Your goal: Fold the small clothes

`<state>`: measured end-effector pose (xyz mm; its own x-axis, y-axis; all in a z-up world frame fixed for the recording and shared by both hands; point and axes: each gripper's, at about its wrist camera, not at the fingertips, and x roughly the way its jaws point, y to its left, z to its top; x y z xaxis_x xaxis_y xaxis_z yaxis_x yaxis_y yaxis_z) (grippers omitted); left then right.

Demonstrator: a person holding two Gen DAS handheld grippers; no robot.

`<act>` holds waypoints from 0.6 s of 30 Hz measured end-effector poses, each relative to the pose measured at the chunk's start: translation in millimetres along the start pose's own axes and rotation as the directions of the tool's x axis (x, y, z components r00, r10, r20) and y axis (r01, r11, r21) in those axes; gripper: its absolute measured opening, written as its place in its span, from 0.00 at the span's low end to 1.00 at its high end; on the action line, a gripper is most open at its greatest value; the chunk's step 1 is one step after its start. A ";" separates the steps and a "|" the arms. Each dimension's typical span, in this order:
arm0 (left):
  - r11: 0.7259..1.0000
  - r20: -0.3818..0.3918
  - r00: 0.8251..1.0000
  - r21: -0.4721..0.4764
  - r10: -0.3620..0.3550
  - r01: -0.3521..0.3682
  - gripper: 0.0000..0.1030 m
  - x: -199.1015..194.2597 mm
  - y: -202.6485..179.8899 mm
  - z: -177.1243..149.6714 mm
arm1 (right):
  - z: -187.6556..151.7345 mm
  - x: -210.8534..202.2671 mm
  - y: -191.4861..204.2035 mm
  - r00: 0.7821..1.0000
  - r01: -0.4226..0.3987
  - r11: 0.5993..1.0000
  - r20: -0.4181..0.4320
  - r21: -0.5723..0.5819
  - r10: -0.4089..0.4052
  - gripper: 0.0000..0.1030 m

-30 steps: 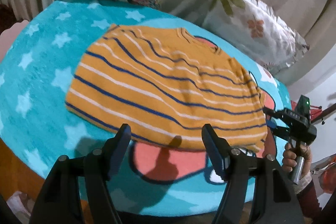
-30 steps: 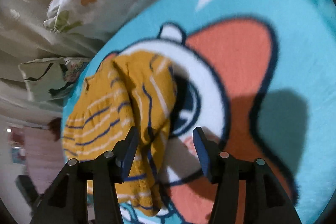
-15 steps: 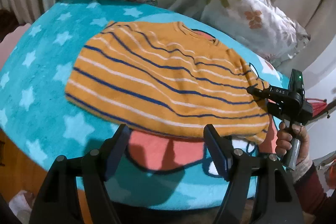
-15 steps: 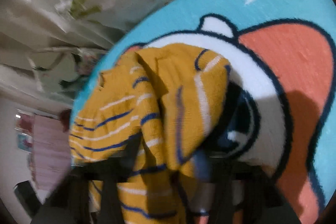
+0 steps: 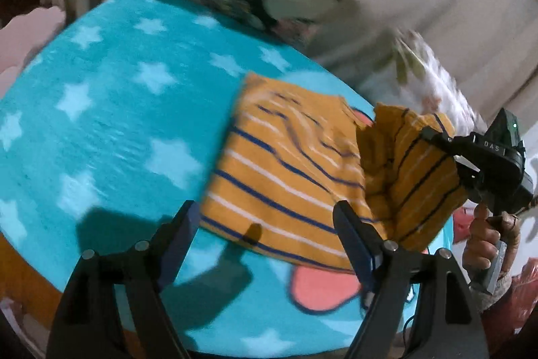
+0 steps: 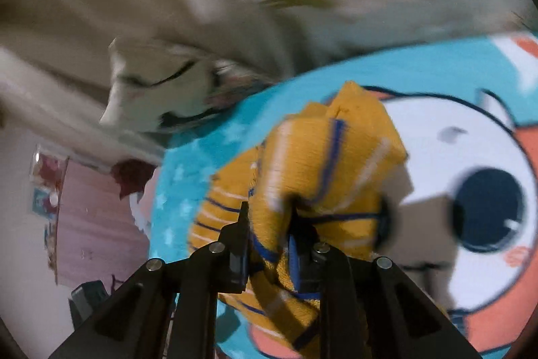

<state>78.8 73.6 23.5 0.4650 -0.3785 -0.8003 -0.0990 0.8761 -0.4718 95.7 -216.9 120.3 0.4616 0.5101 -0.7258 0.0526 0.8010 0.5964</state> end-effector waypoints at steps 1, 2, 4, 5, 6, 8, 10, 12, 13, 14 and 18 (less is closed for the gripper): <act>1.000 -0.006 1.000 -0.013 -0.004 0.004 0.78 -1.2 12.5 4.8 | -0.1 11.9 11.9 1.000 0.006 1.000 -0.007 -0.013 -0.006 0.19; 1.000 -0.015 1.000 -0.026 -0.005 0.005 0.78 -1.9 24.8 8.8 | -1.3 33.3 28.7 0.999 0.021 0.999 -0.023 -0.030 -0.022 0.19; 0.999 -0.034 0.999 -0.045 0.005 -0.007 0.78 -4.8 53.3 15.1 | -7.8 71.0 50.3 0.997 0.042 0.998 -0.067 -0.044 -0.045 0.19; 0.999 -0.039 0.999 -0.052 0.011 -0.013 0.78 -8.8 65.2 18.3 | -13.4 94.8 62.4 0.993 0.056 0.997 -0.098 -0.053 -0.061 0.19; 0.998 -0.042 0.999 -0.061 0.014 -0.016 0.78 -13.4 78.9 22.7 | -20.2 116.9 74.4 0.988 0.079 0.994 -0.124 -0.072 -0.087 0.19; 0.997 -0.037 0.999 -0.077 0.015 -0.018 0.78 -21.9 98.6 31.7 | -32.8 146.2 92.8 0.975 0.155 0.978 -0.139 -0.136 -0.174 0.20; 0.997 -0.038 0.999 -0.082 0.008 -0.012 0.78 -26.4 112.7 38.7 | -47.1 164.0 114.5 0.947 0.271 0.930 -0.103 -0.248 -0.304 0.27; 0.997 -0.041 0.999 -0.082 0.000 -0.004 0.78 -27.5 122.7 45.1 | -55.6 163.8 128.4 0.940 0.293 0.904 -0.078 -0.312 -0.332 0.44; 0.997 -0.047 0.999 -0.080 -0.006 0.003 0.78 -26.3 126.8 48.3 | -61.0 160.4 139.6 0.949 0.255 0.901 -0.088 -0.350 -0.302 0.57; 0.997 -0.056 0.998 -0.079 -0.014 0.009 0.78 -24.0 129.1 51.1 | -64.4 155.7 145.2 0.954 0.230 0.900 -0.095 -0.371 -0.283 0.60; 0.995 -0.098 0.992 -0.068 -0.078 0.071 0.78 -10.1 129.5 61.2 | -71.6 128.0 159.8 0.965 0.190 0.900 -0.094 -0.393 -0.245 0.60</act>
<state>115.1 209.2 -6.9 0.3829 -0.4730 -0.7935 -0.1253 0.8244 -0.5520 99.8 -1.2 98.2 0.3494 0.3256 -0.8786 -0.2126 0.9408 0.2641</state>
